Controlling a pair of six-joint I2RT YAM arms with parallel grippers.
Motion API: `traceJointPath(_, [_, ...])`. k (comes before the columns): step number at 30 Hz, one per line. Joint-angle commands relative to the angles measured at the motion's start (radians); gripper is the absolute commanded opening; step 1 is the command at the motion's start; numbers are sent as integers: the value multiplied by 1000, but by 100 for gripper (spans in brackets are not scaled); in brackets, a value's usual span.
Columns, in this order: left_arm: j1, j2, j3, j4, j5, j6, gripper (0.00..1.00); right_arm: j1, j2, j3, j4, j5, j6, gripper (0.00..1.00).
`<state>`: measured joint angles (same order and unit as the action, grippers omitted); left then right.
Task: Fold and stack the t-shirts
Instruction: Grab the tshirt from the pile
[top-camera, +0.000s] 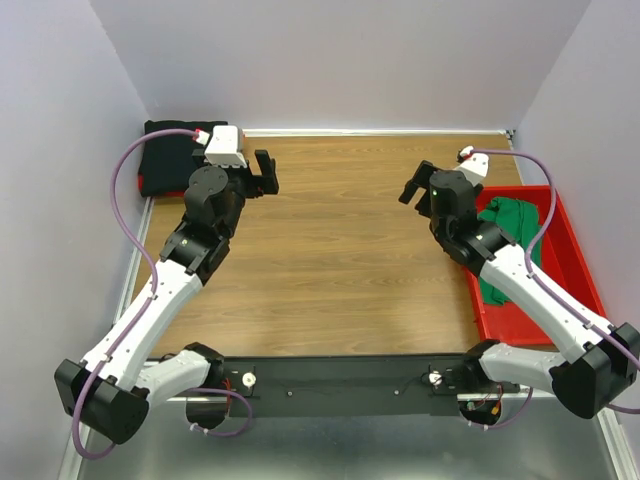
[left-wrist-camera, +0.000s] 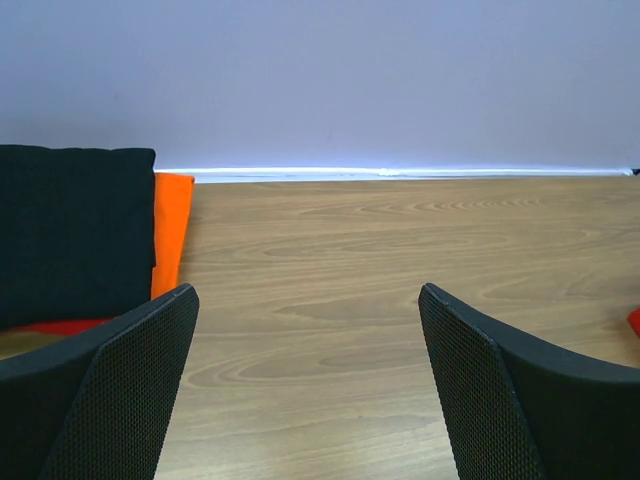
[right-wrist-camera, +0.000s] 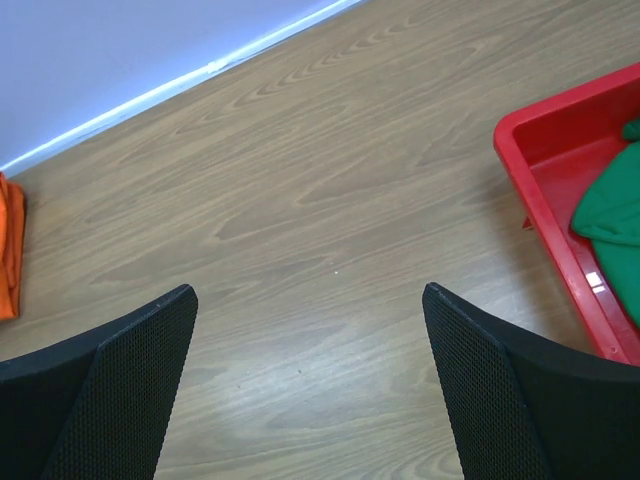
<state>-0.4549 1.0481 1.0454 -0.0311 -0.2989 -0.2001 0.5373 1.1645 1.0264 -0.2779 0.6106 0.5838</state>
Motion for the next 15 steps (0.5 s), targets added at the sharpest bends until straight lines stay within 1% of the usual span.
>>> traceJointPath(1, [-14, -28, -13, 25, -25, -9, 98, 3, -20, -17, 9, -18, 19, 100])
traceJointPath(5, [-24, -25, -13, 26, -32, 1, 98, 1, 0, -5, 5, -29, 4, 100])
traceJointPath(11, [-36, -19, -13, 25, -45, 14, 98, 0, 49, 12, -46, 18, 10, 100])
traceJointPath(12, [-37, -16, -13, 25, -46, 18, 98, -14, 53, 17, -58, 46, 19, 100])
traceJointPath(14, [-37, -11, -12, 26, -49, 19, 98, -45, 69, 23, -98, 49, 19, 100])
traceJointPath(15, [-37, -10, -12, 25, -49, 21, 98, -89, 70, 24, -107, 37, 14, 100])
